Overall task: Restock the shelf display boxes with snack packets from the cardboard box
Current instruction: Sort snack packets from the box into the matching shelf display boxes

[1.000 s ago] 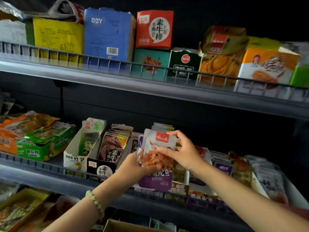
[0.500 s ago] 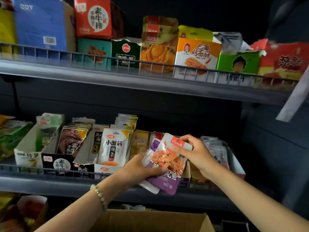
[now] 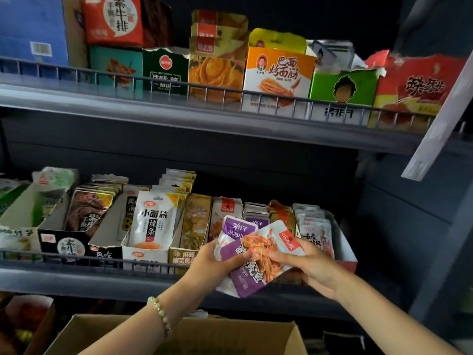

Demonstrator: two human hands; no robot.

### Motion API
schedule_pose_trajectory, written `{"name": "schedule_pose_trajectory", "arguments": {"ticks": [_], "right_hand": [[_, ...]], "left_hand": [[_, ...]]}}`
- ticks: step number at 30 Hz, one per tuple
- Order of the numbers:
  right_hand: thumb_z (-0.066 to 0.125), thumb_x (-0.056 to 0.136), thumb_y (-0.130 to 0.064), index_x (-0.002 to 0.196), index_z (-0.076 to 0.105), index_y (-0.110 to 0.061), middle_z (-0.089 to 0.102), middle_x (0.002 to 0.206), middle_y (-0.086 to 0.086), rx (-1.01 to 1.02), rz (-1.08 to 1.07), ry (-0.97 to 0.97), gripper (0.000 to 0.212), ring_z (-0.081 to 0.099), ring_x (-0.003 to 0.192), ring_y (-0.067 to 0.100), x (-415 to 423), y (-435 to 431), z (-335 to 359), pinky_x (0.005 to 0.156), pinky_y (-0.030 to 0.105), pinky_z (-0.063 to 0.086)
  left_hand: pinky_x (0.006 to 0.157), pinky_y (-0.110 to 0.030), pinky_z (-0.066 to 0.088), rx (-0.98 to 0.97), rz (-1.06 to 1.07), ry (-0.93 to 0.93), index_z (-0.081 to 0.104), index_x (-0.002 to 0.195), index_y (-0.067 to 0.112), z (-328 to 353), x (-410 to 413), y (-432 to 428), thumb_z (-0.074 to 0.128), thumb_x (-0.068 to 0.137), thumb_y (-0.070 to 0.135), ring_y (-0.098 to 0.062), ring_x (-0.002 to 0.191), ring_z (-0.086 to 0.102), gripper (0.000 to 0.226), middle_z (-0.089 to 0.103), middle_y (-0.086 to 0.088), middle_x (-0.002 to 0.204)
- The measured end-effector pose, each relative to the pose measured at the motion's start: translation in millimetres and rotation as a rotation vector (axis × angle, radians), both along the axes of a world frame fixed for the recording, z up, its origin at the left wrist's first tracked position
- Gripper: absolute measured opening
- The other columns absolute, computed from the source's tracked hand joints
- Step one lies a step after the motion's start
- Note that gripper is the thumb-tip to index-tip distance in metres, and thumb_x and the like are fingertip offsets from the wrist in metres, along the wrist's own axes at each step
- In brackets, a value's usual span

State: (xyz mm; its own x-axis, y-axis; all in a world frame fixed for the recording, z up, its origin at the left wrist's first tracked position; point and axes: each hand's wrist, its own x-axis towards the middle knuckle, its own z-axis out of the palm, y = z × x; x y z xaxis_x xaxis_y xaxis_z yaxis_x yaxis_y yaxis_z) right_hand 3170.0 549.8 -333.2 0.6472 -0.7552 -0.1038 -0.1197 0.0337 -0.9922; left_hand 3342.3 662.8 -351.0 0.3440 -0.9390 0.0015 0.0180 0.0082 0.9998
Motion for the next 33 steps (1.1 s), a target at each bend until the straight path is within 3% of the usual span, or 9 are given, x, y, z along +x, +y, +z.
{"name": "schedule_pose_trajectory", "arguments": {"ticks": [7,12,14,17,22,24,28,33], "right_hand": [[0.074,0.066,-0.006,0.119,0.058,-0.004,0.071,0.107,0.018,0.22,0.01,-0.133,0.055,0.07,0.095,0.029,5.8,-6.0,-1.3,0.078,0.034,0.059],[0.073,0.062,-0.006,0.114,0.061,-0.004,0.072,0.1,0.017,0.31,0.063,-0.249,0.053,0.072,0.084,0.024,20.3,-3.7,4.0,0.072,0.031,0.059],[0.073,0.066,-0.005,0.114,0.06,-0.005,0.073,0.098,0.015,0.201,0.064,-0.178,0.05,0.072,0.083,0.023,26.8,-5.6,13.5,0.069,0.03,0.06],[0.075,0.073,-0.005,0.111,0.061,-0.011,0.075,0.094,0.004,-0.159,-0.03,0.016,0.041,0.071,0.084,0.015,38.1,-19.1,34.1,0.069,0.025,0.057],[0.082,0.071,-0.009,0.102,0.06,-0.017,0.066,0.091,-0.006,-0.587,-0.147,0.239,0.039,0.062,0.082,0.005,70.8,-49.7,74.2,0.063,0.015,0.047],[0.083,0.069,-0.011,0.1,0.059,-0.016,0.064,0.09,-0.006,-0.677,-0.112,0.341,0.04,0.061,0.084,0.009,90.3,-60.5,80.2,0.065,0.018,0.046],[0.084,0.067,-0.007,0.097,0.058,-0.013,0.065,0.1,0.005,-0.783,0.022,0.501,0.04,0.063,0.094,0.02,132.7,-72.5,68.3,0.083,0.034,0.053],[0.083,0.068,-0.009,0.092,0.056,-0.013,0.061,0.093,0.004,-0.973,0.14,0.712,0.036,0.058,0.085,0.018,165.2,-84.7,36.4,0.071,0.032,0.049]], "left_hand": [[0.064,-0.027,0.059,-0.099,0.042,0.239,0.056,0.108,0.008,-1.1,7.3,-1.9,0.074,0.065,0.024,-0.021,0.08,0.074,0.049,0.076,-0.008,0.09],[0.061,-0.027,0.059,-0.113,-0.053,0.399,0.06,0.105,0.007,2.5,15.4,-1.7,0.064,0.085,0.017,-0.019,0.074,0.073,0.023,0.075,-0.011,0.09],[0.067,-0.03,0.059,-0.091,-0.01,0.312,0.059,0.107,0.007,3.6,24.3,-2.8,0.065,0.084,0.022,-0.021,0.078,0.073,0.029,0.075,-0.011,0.093],[0.072,-0.034,0.057,-0.024,0.144,0.068,0.057,0.105,0.008,4.9,47.4,-4.6,0.065,0.083,0.034,-0.022,0.08,0.072,0.035,0.075,-0.009,0.09],[0.086,-0.042,0.053,-0.047,0.269,0.044,0.055,0.094,0.015,16.1,85.2,-7.2,0.06,0.089,0.034,-0.023,0.082,0.067,0.02,0.07,-0.009,0.088],[0.092,-0.047,0.049,-0.059,0.282,0.017,0.055,0.095,0.015,19.2,97.7,-9.5,0.06,0.089,0.035,-0.026,0.087,0.066,0.021,0.069,-0.011,0.092],[0.099,-0.05,0.047,-0.046,0.276,-0.002,0.054,0.099,0.018,18.7,113.6,-11.6,0.06,0.09,0.034,-0.032,0.101,0.065,0.02,0.069,-0.014,0.102],[0.086,-0.04,0.052,-0.003,0.246,-0.042,0.055,0.112,0.011,7.0,123.0,-13.5,0.06,0.089,0.036,-0.026,0.091,0.068,0.035,0.07,-0.012,0.1]]}}
